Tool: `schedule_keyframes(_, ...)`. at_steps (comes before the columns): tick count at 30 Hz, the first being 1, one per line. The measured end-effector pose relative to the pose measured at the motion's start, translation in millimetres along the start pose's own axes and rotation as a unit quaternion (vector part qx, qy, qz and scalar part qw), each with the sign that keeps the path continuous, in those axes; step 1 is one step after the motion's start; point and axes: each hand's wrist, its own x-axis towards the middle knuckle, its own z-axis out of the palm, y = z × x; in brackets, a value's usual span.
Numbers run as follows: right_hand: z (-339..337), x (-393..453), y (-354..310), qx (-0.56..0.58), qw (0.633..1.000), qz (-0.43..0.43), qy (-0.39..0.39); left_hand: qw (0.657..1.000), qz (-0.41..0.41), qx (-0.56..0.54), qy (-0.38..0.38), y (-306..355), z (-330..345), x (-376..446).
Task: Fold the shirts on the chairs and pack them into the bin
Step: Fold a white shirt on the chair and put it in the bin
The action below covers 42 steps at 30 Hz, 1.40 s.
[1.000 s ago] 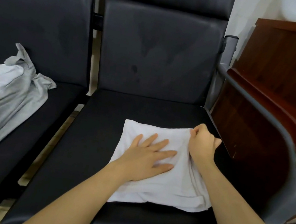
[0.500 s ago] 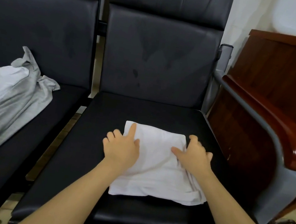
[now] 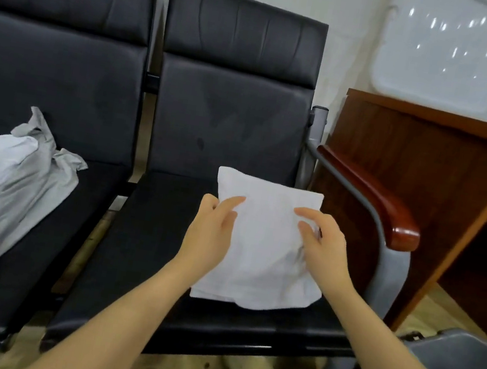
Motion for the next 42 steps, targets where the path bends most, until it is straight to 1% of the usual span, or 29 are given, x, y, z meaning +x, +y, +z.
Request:
schedule_keyframes(3, -34.3, -9.3, -9.6, -0.016, 0.999, -0.021, 0.043, 0.998, 0.058, 0.0, 0.002, 29.6, -1.5, 1.5)
schedule_keyframes(7, -81.3, -20.7, -13.9, -0.064, 0.993, -0.03, 0.092, 0.996, 0.091, -0.003, -0.022, 66.8, 13.8, 7.6)
schedule_keyframes(11, -131.0, -37.5, 3.9, -0.114, 0.982, -0.037, 0.143, 0.989, 0.134, -0.025, -0.058, 107.9, 48.4, 9.4)
schedule_keyframes(14, -170.1, -52.0, 29.2, -0.155, 0.971, -0.009, 0.181, 0.978, 0.174, -0.048, -0.102, 138.0, 87.5, 8.4)
schedule_keyframes(20, -250.5, -93.9, 105.2, -0.234, 0.946, 0.088, 0.206, 0.951, 0.235, -0.077, -0.184, 195.2, 197.2, -2.4)
schedule_keyframes(22, -273.4, -111.8, 133.3, -0.254, 0.938, 0.121, 0.203, 0.941, 0.249, -0.085, -0.215, 211.6, 238.2, -12.5)
schedule_keyframes(25, -301.8, -142.6, 178.4, -0.271, 0.93, 0.175, 0.178, 0.926, 0.252, -0.082, -0.269, 227.0, 299.4, -35.6)
schedule_keyframes(29, -324.6, -193.8, 238.2, -0.275, 0.911, 0.267, 0.151, 0.895, 0.225, -0.092, -0.374, 229.7, 379.9, -78.4)
schedule_keyframes(32, -330.0, -235.2, 272.9, -0.274, 0.881, 0.362, 0.13, 0.863, 0.195, -0.096, -0.456, 224.6, 432.5, -117.2)
schedule_keyframes(36, -330.8, -283.9, 310.1, -0.303, 0.837, 0.445, 0.096, 0.826, 0.177, -0.087, -0.529, 219.7, 486.8, -165.3)
schedule_keyframes(40, -333.7, -314.1, 338.3, -0.29, 0.788, 0.526, 0.133, 0.798, 0.142, -0.104, -0.577, 224.2, 526.4, -204.0)
schedule_keyframes(42, -336.7, -325.1, 351.1, -0.301, 0.76, 0.56, 0.137, 0.784, 0.127, -0.107, -0.598, 228.3, 544.3, -219.6)
